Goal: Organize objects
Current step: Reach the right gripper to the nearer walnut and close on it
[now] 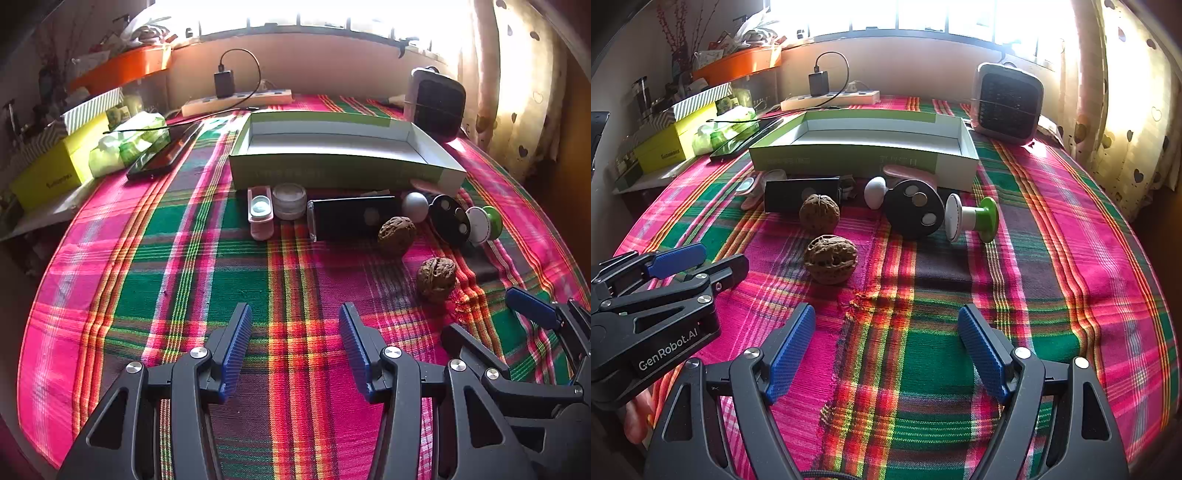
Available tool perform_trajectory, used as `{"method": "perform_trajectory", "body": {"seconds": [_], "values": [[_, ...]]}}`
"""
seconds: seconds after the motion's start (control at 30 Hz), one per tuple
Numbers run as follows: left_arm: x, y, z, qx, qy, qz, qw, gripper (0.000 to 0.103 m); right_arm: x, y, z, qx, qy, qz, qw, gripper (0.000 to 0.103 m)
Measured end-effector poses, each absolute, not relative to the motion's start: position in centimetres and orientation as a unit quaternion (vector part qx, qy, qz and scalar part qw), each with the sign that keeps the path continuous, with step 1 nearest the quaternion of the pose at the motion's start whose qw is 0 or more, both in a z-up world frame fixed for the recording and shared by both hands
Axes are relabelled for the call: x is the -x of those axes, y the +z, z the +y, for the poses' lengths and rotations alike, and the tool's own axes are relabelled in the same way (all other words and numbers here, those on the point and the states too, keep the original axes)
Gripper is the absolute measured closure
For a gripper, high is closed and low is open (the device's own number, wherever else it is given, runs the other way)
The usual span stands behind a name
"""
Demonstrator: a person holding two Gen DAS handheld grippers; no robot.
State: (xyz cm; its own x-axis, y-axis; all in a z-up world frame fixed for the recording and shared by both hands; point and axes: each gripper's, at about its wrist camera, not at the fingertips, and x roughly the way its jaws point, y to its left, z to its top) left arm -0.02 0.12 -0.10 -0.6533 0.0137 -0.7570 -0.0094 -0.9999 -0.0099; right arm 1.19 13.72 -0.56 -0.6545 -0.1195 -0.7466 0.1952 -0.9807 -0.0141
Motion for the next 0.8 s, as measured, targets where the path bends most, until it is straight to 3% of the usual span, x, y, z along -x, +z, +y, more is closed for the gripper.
{"method": "perform_trajectory", "body": {"seconds": [0.63,0.8], "values": [[0.0,0.2,-1.5,0.421,0.907,-0.011,0.028,0.056,0.3,-0.4,12.6,-0.421,-0.895,0.059,0.132,0.023],[0.1,0.2,-2.0,0.420,0.907,-0.011,0.026,0.056,1.2,-0.3,12.3,-0.425,-0.891,0.059,0.150,0.033]]}}
